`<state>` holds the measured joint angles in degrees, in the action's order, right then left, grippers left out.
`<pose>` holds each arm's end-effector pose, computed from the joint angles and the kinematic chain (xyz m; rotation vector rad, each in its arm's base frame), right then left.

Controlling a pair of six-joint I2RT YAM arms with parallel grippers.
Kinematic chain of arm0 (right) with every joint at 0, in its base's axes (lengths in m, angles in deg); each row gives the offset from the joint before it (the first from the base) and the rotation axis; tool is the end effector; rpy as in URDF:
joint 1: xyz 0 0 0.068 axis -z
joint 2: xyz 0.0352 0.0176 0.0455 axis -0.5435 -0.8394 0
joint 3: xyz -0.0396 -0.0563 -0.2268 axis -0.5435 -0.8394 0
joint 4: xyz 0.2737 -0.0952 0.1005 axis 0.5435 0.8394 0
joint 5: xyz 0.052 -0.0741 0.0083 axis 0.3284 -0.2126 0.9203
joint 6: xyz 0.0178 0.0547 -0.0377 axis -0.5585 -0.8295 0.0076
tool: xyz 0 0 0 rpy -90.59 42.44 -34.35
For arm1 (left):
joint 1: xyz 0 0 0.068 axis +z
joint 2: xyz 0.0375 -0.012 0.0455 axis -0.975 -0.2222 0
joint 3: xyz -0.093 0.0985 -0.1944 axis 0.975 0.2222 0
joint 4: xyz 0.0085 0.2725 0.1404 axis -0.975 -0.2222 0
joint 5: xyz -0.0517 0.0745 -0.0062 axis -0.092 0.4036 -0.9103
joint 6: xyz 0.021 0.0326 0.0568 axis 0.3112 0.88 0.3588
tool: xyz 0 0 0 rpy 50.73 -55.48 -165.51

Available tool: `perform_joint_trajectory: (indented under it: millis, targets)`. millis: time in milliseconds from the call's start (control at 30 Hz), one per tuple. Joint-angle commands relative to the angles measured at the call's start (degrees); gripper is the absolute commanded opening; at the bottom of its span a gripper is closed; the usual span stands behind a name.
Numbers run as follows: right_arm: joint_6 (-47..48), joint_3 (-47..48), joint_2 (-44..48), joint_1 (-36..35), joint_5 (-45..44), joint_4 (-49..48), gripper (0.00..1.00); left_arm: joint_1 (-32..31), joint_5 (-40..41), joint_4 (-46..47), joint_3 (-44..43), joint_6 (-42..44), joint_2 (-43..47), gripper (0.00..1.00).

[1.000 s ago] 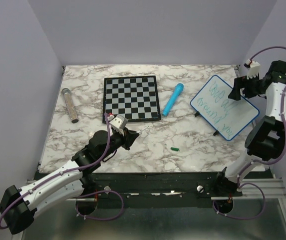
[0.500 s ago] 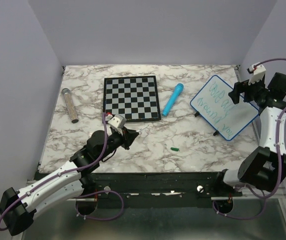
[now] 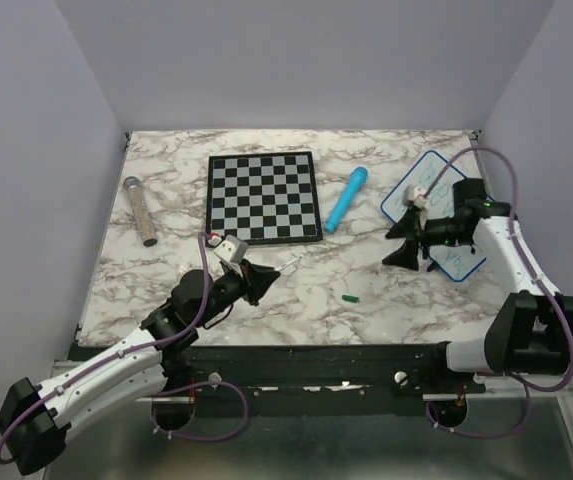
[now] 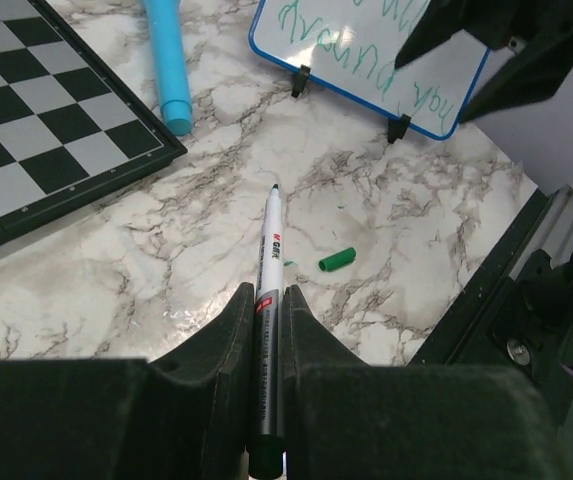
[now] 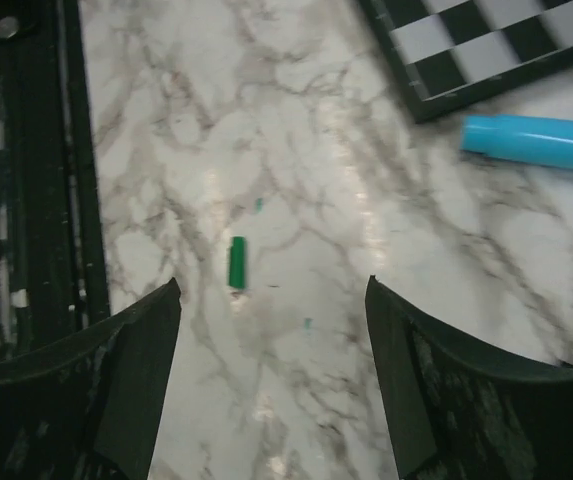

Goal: Write a sentence on the whiteboard
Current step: Pick up the pen cap from the center of the board.

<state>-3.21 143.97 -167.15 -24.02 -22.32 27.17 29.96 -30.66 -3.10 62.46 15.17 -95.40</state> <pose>0.3022 0.0043 0.2247 -1.1805 1.7041 0.8792 0.1787 -0.1940 0.2051 0.3389 1.7264 -0.9593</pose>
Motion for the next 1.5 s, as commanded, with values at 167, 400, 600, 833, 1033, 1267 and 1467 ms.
perform_joint_trajectory:
  millis: [167,400,600,833,1033,1267,1467]
  targets:
    - [-15.8,-16.8,3.2,-26.9,-27.2,-18.3,0.75,0.2,-2.0,8.9,7.6,-3.3,0.3,0.00]
    - [-18.4,-15.7,-4.5,-33.8,-32.8,-21.3,0.54,0.2,-3.2,18.9,14.1,-3.5,-0.7,0.00]
    - [-21.1,-12.7,-9.3,-37.4,-36.4,-22.2,0.49,-0.1,-3.7,20.9,14.7,-2.8,-2.4,0.00]
    - [-22.2,-12.5,-12.8,-40.5,-39.5,-23.1,0.45,-0.2,-4.5,24.3,16.2,-2.8,-4.3,0.00]
    - [-22.1,-12.9,-15.4,-41.7,-43.1,-23.2,0.25,-0.3,-6.6,28.9,17.4,-3.2,-7.8,0.00]
    - [-21.0,-13.3,-16.3,-41.7,-45.3,-22.9,0.00,-0.3,-12.4,36.3,17.4,-3.2,-16.3,0.00]
    - [-17.6,-14.1,-13.2,-41.7,-43.8,-23.1,0.00,-0.3,-19.5,45.3,15.1,-4.4,-29.6,0.00]
